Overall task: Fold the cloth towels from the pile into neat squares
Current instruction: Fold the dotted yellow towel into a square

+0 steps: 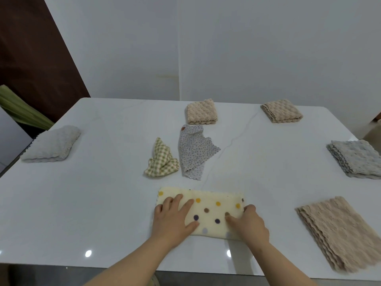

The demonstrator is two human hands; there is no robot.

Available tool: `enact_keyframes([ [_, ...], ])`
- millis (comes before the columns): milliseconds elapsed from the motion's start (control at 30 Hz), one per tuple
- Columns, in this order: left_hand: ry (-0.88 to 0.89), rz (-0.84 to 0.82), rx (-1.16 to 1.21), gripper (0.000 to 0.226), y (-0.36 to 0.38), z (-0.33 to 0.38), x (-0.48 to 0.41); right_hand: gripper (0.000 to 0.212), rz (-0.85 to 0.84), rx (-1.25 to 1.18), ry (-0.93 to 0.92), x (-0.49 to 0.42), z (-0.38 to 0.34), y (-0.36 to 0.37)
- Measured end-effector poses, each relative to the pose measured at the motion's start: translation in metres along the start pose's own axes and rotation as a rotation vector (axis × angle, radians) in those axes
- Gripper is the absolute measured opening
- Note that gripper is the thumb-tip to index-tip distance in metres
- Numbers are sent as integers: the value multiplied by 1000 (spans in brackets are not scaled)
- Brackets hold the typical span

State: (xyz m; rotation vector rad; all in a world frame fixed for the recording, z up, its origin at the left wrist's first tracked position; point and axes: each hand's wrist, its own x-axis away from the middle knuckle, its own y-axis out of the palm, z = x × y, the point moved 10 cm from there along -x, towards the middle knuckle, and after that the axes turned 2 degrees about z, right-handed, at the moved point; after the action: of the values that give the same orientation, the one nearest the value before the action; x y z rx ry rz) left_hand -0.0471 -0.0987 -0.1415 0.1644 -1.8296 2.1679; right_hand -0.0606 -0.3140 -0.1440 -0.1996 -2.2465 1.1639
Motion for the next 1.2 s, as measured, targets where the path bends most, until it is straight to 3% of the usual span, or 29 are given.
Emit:
enact_keyframes([
  [133,-18,-48,-27,75,3,3,1,24,-71,-144,-28,-6,4,3],
  [233,-2,-55,-23,80,4,17,3,16,-26,-338,-39,-7,6,-8],
  [400,3,-41,-39,80,4,34,9,16,10,-287,-45,-7,11,-19],
  [533,115,78,-57,61,-12,45,10,19,-19,-315,-38,-3,14,-21],
  [600,169,46,-4,47,-9,50,10,21,-67,-379,-22,-2,15,-18],
  [733,135,-64,88,39,-2,45,5,8,-137,-598,-4,2,7,-19],
  [833,54,-139,312,33,-5,39,-3,7,-183,-741,-10,8,-10,-18],
  [1067,-380,-129,1367,19,-18,-1,4,5,-337,-788,-133,34,-73,-1],
  [1200,-477,-125,1526,22,-20,-19,10,9,-428,-736,-206,49,-102,19],
])
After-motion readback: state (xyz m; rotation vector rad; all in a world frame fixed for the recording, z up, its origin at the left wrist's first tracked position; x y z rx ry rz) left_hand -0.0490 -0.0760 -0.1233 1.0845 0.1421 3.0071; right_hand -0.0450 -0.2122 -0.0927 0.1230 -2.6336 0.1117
